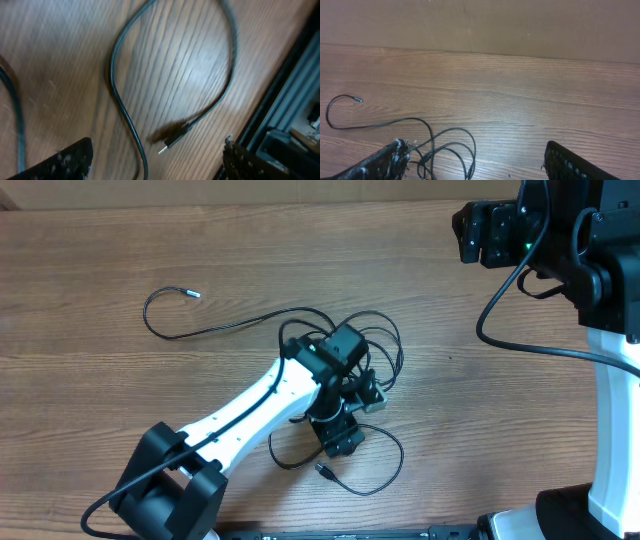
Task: Untangle cables
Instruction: 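Grasp a cable strand in the tangle with the left gripper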
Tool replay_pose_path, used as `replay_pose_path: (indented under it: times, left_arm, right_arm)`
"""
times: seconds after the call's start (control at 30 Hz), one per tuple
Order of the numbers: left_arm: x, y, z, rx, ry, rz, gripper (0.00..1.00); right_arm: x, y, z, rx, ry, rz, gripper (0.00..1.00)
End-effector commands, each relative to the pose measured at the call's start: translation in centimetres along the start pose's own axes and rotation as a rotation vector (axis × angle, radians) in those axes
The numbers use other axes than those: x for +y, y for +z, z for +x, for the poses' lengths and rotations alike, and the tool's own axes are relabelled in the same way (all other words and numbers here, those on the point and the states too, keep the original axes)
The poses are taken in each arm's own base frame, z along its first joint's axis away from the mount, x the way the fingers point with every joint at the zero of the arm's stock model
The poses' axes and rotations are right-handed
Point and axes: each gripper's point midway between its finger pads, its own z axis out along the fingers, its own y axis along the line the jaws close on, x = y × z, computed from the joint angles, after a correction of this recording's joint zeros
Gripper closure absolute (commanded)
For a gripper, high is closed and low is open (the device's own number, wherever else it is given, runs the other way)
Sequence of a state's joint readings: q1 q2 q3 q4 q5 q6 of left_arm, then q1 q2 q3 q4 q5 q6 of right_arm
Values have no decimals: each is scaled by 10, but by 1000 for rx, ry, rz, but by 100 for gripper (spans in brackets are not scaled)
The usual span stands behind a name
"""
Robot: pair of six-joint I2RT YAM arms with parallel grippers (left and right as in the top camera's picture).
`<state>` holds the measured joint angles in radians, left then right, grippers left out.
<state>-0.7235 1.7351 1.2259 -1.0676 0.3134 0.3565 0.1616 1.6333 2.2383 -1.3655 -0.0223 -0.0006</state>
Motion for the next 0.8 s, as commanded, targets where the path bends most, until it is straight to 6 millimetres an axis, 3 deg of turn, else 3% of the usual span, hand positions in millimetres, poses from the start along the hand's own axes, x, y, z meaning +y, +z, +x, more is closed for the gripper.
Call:
replay_pose_path:
  times: [0.0, 0.17, 0.63, 0.67, 0.7, 0.73, 0.77]
  left_arm:
    - [18, 14, 23, 80, -113, -123, 18]
    - [32, 34, 38, 87, -196, -183, 18]
    - [34, 68, 57, 62, -303, -173, 20]
    - [32, 72, 60, 65, -314, -165, 22]
    - [29, 76, 63, 65, -316, -147, 32]
    - [25, 80, 65, 64, -318, -123, 43]
    - [24, 82, 67, 66, -319, -118, 60]
  right_arm:
    - [2, -21, -8, -54, -10, -6, 15]
    - [2, -21, -7, -49, -10, -6, 15]
    - [2, -20, -7, -48, -9, -6, 15]
    - [2, -20, -7, -49, -10, -6, 15]
    - [2, -20, -8, -51, -10, -6, 15]
    - [2, -20, -8, -53, -10, -6, 15]
    - [2, -20, -8, -54, -10, -6, 14]
